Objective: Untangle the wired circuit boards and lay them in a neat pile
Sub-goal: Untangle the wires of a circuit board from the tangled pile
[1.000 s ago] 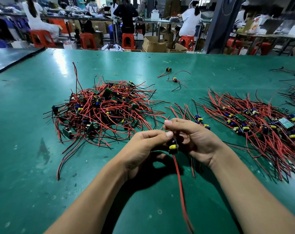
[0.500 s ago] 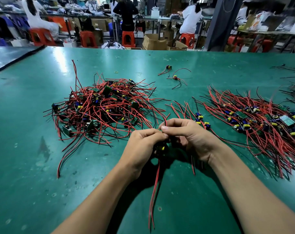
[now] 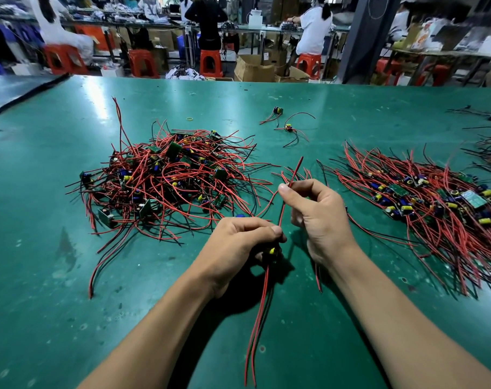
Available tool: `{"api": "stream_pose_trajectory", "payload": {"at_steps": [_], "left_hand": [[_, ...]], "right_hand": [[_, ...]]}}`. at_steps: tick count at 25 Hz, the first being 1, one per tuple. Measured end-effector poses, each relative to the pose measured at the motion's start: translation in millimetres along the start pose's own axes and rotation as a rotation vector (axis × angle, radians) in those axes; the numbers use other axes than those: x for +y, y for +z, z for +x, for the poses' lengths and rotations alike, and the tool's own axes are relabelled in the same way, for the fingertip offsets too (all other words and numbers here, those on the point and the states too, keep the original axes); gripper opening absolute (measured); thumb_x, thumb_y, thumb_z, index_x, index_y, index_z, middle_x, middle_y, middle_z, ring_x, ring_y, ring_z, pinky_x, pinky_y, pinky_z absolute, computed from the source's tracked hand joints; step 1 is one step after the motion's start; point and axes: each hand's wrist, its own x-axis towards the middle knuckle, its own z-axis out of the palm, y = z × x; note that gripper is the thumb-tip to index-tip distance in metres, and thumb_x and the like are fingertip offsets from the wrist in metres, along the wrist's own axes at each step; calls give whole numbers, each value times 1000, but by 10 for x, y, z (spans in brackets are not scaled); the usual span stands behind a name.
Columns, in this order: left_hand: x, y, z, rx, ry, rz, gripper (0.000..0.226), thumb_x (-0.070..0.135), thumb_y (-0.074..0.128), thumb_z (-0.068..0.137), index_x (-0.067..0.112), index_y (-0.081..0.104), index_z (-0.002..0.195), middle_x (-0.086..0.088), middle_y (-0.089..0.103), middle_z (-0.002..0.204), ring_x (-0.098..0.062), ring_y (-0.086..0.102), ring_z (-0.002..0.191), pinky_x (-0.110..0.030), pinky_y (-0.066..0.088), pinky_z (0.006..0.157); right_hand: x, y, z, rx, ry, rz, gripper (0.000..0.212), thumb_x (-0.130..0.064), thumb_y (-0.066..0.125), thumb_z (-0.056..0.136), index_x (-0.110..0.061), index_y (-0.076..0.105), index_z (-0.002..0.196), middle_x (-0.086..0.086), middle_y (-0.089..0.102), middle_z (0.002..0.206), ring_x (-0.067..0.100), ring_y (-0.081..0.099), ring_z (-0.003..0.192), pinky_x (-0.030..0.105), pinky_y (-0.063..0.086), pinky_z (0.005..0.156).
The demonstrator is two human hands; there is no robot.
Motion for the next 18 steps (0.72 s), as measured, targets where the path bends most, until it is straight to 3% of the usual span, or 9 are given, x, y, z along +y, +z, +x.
{"api": "stream_pose_trajectory", "payload": {"at_steps": [6, 9, 12, 15, 18], "left_hand": [[16, 14, -25, -28, 5, 21, 19, 8, 66, 87, 10, 75, 71, -5, 64, 62, -12, 54, 56, -25, 41, 59], [19, 7, -25, -27, -4, 17, 19, 8, 67, 87, 10, 75, 70, -6, 64, 61, -12, 55, 55, -20, 43, 56], [11, 8, -18, -30, -16, -7, 19, 7, 67, 86, 8, 74, 68, -9, 61, 61, -15, 53, 54, -19, 44, 53], [2, 7, -10, -29, -14, -7, 20, 6, 67, 86, 8, 74, 67, -9, 61, 61, -15, 52, 55, -20, 43, 55], [-4, 4, -2, -58, -19, 1, 19, 5, 67, 85, 9, 74, 67, -8, 63, 62, -16, 53, 56, -20, 43, 56]], "right_hand": [[-52, 30, -9, 86, 133, 239, 25, -8, 70, 90, -16, 53, 73, -11, 45, 51, 4, 27, 36, 17, 23, 40], [-145, 23, -12, 43, 275, 334, 22, -19, 65, 93, -14, 56, 74, -9, 43, 51, 3, 26, 33, 16, 23, 38], [-241, -18, -14, -18, 412, 419, 33, -28, 65, 91, -15, 59, 62, -7, 36, 55, 3, 23, 30, 16, 26, 36], [-276, -24, -33, -59, 412, 421, 29, -28, 66, 87, -15, 61, 61, -7, 37, 58, 3, 23, 32, 15, 22, 38], [-276, -65, 12, 2, 354, 407, 20, -21, 62, 94, -13, 59, 76, -8, 40, 61, 3, 27, 33, 13, 21, 38]]}}
